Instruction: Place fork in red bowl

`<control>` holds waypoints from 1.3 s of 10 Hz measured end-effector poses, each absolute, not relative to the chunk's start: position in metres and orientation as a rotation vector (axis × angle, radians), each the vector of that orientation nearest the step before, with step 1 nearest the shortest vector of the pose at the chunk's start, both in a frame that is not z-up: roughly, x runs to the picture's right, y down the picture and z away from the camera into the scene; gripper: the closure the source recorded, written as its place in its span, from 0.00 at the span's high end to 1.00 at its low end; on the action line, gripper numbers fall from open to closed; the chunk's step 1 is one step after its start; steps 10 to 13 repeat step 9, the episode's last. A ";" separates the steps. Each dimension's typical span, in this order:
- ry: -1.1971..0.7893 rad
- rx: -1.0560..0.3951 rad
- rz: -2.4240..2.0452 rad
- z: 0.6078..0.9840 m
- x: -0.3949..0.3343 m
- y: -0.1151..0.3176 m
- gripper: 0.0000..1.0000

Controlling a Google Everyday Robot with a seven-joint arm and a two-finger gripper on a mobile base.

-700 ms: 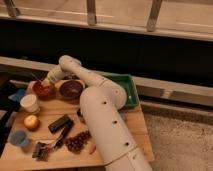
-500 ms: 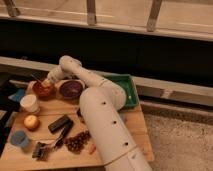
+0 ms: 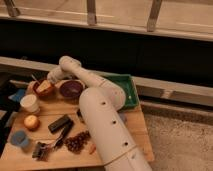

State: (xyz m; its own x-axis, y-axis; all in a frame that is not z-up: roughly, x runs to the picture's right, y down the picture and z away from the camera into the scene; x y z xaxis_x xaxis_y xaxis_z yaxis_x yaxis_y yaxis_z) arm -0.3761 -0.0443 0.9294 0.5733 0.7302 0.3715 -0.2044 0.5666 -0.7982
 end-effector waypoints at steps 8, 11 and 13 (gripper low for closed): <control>-0.840 -0.616 0.594 0.872 -0.364 -0.106 0.79; -0.843 -0.620 0.591 0.871 -0.367 -0.105 0.79; -0.843 -0.620 0.591 0.871 -0.367 -0.105 0.79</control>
